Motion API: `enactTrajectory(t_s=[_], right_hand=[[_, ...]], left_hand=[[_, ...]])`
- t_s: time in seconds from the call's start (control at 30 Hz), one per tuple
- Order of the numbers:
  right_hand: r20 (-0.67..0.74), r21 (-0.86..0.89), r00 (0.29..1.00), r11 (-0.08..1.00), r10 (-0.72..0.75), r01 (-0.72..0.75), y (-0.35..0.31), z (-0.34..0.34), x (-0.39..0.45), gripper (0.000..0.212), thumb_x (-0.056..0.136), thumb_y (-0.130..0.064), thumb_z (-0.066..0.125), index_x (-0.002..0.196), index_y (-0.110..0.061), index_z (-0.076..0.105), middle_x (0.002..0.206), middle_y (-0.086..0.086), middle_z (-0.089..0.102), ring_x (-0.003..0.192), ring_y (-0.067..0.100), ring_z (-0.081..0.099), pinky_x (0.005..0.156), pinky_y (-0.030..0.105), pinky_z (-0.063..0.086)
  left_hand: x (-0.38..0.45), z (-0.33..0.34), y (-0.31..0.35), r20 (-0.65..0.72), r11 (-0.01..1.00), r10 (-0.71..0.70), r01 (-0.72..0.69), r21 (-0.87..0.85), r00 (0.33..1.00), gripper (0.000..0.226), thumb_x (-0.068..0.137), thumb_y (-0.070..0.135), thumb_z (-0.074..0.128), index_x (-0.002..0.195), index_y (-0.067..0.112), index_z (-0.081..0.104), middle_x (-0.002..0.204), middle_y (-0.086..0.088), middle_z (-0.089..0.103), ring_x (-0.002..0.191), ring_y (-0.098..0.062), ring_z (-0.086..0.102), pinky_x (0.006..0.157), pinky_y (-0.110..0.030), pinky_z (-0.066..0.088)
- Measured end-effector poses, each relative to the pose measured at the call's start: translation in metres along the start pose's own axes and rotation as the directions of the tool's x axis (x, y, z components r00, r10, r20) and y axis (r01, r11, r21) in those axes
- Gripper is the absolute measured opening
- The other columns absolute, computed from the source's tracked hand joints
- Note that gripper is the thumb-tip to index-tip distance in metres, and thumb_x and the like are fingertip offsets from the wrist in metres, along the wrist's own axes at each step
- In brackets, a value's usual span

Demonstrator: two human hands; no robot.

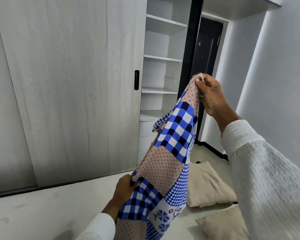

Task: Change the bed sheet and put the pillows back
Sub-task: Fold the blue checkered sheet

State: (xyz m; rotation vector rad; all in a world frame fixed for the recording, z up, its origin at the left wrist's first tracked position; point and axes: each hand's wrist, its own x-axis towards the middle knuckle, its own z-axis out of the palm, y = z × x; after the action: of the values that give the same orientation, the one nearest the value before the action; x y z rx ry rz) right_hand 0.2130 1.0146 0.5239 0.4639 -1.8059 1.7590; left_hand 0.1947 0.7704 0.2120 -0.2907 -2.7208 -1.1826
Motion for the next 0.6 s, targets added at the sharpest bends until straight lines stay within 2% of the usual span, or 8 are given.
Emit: enactTrajectory(t_s=[0.07, 0.13, 0.27, 0.33, 0.4, 0.47, 0.53, 0.6], right_hand=[[-0.051, -0.013, 0.999, 1.0, 0.001, -0.001, 0.004, -0.005, 0.002, 0.017, 0.096, -0.018, 0.048, 0.088, -0.024, 0.062, 0.089, -0.007, 0.061, 0.085, 0.008, 0.059, 0.077, 0.024, 0.052], [-0.12, -0.063, 0.993, 0.998, 0.0, -0.008, 0.008, -0.01, 0.002, 0.015, 0.095, -0.02, 0.049, 0.089, -0.025, 0.062, 0.088, -0.009, 0.061, 0.085, 0.007, 0.059, 0.076, 0.021, 0.051], [-0.25, -0.115, 0.968, 0.991, 0.031, -0.062, 0.017, -0.016, -0.001, 0.011, 0.095, -0.02, 0.05, 0.093, -0.02, 0.061, 0.085, -0.012, 0.059, 0.079, 0.002, 0.056, 0.069, 0.012, 0.046], [-0.318, -0.116, 0.945, 0.987, 0.072, -0.114, 0.023, -0.019, -0.002, 0.013, 0.094, -0.021, 0.052, 0.099, -0.017, 0.063, 0.085, -0.013, 0.058, 0.078, 0.001, 0.055, 0.07, 0.014, 0.046], [-0.357, -0.133, 0.929, 0.98, 0.095, -0.151, 0.03, -0.021, -0.005, 0.018, 0.094, -0.021, 0.053, 0.104, -0.014, 0.065, 0.086, -0.013, 0.058, 0.079, 0.001, 0.054, 0.074, 0.015, 0.047], [-0.371, -0.15, 0.922, 0.972, 0.113, -0.179, 0.037, -0.022, -0.008, 0.019, 0.094, -0.021, 0.053, 0.105, -0.014, 0.066, 0.091, -0.011, 0.06, 0.082, 0.004, 0.055, 0.08, 0.02, 0.047], [-0.388, -0.149, 0.914, 0.97, 0.119, -0.19, 0.041, -0.022, -0.01, 0.016, 0.093, -0.021, 0.054, 0.104, -0.016, 0.066, 0.096, -0.008, 0.06, 0.089, 0.009, 0.055, 0.087, 0.024, 0.047], [-0.414, -0.138, 0.902, 0.972, 0.12, -0.192, 0.043, -0.021, -0.01, 0.017, 0.093, -0.02, 0.055, 0.105, -0.015, 0.066, 0.097, -0.008, 0.06, 0.093, 0.01, 0.054, 0.088, 0.023, 0.046]], left_hand=[[-0.008, -0.002, -0.002, -0.143, 1.0, -0.001, -0.002, -0.022, 0.99, 0.038, 0.089, 0.025, 0.062, 0.059, 0.023, 0.039, 0.06, 0.007, 0.044, 0.056, -0.003, 0.043, 0.051, -0.018, 0.033], [-0.016, -0.007, -0.006, -0.243, 0.996, 0.004, -0.025, -0.081, 0.97, 0.044, 0.086, 0.036, 0.062, 0.055, 0.024, 0.033, 0.054, 0.008, 0.04, 0.052, -0.003, 0.038, 0.047, -0.019, 0.027], [-0.018, -0.022, -0.02, -0.308, 0.959, -0.132, 0.043, -0.279, 0.942, 0.047, 0.071, 0.056, 0.061, 0.053, 0.016, 0.044, 0.053, -0.006, 0.054, 0.049, -0.013, 0.044, 0.049, -0.025, 0.027], [-0.013, -0.035, -0.02, -0.304, 0.938, -0.201, 0.094, -0.332, 0.931, 0.044, 0.078, 0.042, 0.07, 0.056, 0.009, 0.051, 0.056, -0.01, 0.055, 0.056, -0.017, 0.048, 0.049, -0.029, 0.028], [-0.008, -0.05, -0.018, -0.322, 0.944, -0.252, 0.159, -0.288, 0.913, 0.031, 0.081, 0.028, 0.072, 0.066, 0.002, 0.063, 0.062, -0.011, 0.058, 0.061, -0.02, 0.053, 0.049, -0.028, 0.032], [-0.004, -0.063, -0.018, -0.39, 0.961, -0.256, 0.192, -0.197, 0.885, 0.032, 0.08, 0.026, 0.073, 0.07, -0.003, 0.064, 0.063, -0.015, 0.058, 0.06, -0.021, 0.051, 0.049, -0.031, 0.03], [-0.003, -0.072, -0.019, -0.445, 0.986, -0.166, 0.14, -0.091, 0.88, 0.037, 0.076, 0.027, 0.076, 0.06, -0.001, 0.057, 0.057, -0.016, 0.053, 0.054, -0.021, 0.045, 0.048, -0.032, 0.026], [-0.008, -0.078, -0.02, -0.459, 0.999, -0.047, 0.046, -0.014, 0.887, 0.049, 0.073, 0.032, 0.078, 0.049, 0.014, 0.039, 0.046, -0.002, 0.039, 0.045, -0.019, 0.035, 0.045, -0.028, 0.024]])
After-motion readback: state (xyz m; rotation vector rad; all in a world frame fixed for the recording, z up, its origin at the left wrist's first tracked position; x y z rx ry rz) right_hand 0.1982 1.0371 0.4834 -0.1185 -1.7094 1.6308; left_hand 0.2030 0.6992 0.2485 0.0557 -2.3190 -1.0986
